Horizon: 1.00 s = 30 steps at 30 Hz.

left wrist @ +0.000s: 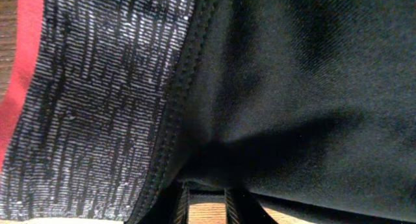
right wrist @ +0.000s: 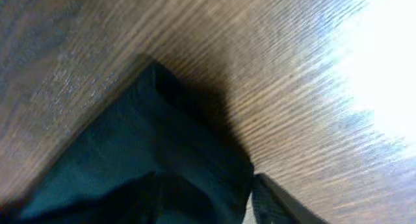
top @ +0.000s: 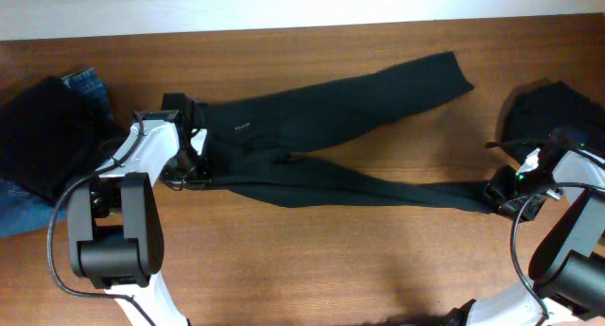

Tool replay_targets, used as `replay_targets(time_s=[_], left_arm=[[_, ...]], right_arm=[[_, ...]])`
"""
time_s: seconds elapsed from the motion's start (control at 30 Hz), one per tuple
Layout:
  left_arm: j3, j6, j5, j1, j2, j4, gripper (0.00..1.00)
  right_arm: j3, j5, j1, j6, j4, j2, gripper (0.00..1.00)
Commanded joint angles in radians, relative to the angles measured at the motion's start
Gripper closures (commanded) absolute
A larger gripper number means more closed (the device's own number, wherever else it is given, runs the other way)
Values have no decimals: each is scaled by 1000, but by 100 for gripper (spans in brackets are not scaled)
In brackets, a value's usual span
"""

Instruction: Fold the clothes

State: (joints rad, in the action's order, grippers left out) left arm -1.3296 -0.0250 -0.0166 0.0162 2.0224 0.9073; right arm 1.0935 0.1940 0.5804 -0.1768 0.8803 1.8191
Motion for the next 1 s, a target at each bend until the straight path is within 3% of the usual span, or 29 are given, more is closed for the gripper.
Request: replay_targets(time_s=[0.0, 0.03, 0.43, 0.67, 0.7, 0.87, 0.97], left_arm=[[38, 14, -24, -8, 80, -47, 81], [38, 14, -24, -8, 80, -47, 81], [38, 14, -24, -8, 80, -47, 81], [38, 14, -24, -8, 80, -47, 81], [38, 14, -24, -8, 80, -47, 81], [38, 14, -23, -8, 80, -46, 81], [38, 14, -23, -8, 80, -42, 81]], right_arm=[[-13, -22, -6, 11, -5, 3, 81], [-13, -21, -6, 11, -1, 2, 96], [121, 105, -3, -47, 209, -45, 96], [195, 61, -3, -152, 131, -45, 96], [194, 30, -3, -186, 67, -43, 86], [194, -19, -3, -233, -19, -3, 60], [194, -19, -4, -231, -16, 37, 52]])
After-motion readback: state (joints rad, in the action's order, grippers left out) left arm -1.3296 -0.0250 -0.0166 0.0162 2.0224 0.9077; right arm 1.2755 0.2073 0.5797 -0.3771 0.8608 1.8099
